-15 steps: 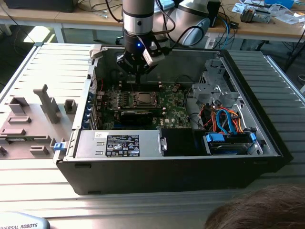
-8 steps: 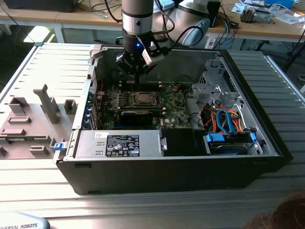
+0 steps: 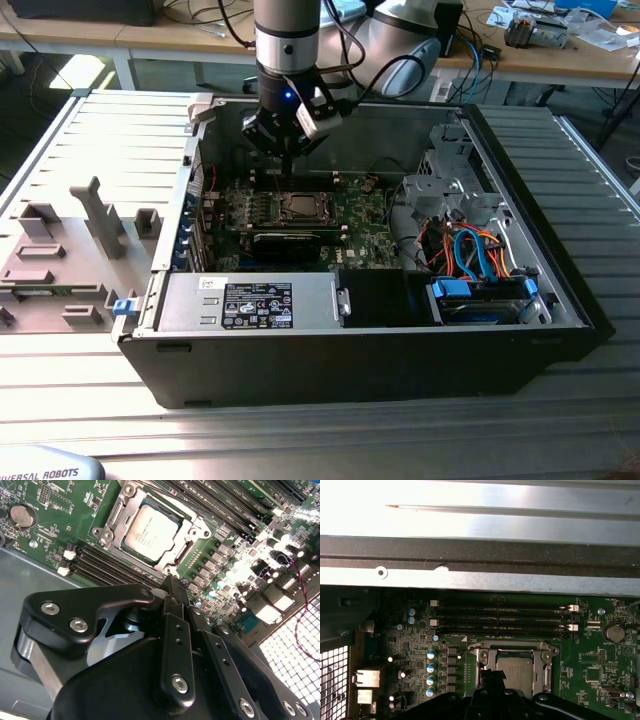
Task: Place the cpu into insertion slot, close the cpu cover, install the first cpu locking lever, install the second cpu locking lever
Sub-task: 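Install the first cpu locking lever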
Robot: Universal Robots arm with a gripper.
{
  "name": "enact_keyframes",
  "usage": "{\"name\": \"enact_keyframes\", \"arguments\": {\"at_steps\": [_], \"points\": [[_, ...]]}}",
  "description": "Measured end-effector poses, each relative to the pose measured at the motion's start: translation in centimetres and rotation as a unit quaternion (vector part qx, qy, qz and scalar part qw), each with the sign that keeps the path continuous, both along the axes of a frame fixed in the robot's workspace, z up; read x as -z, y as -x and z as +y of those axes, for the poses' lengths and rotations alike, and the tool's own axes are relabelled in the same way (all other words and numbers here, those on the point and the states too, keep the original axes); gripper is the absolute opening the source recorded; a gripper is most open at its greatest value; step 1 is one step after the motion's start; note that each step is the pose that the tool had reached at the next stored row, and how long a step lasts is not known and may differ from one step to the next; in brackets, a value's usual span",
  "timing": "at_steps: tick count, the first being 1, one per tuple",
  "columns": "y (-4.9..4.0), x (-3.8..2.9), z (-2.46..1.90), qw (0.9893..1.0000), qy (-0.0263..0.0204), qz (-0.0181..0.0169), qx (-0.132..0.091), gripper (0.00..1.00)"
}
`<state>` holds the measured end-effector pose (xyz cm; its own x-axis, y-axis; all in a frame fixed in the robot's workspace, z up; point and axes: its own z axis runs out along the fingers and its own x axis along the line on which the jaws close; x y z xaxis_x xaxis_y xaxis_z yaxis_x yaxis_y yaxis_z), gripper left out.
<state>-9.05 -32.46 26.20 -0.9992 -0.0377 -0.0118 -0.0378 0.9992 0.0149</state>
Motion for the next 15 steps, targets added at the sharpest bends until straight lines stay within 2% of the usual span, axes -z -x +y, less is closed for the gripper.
{"name": "enact_keyframes", "arguments": {"at_steps": [7, 15], "points": [[0.14, 0.04, 0.0, 1.0, -0.0001, -0.0001, 0.0, 0.11], [0.75, 0.09, 0.0, 1.0, 0.0, 0.0, 0.0, 0.11]]}}
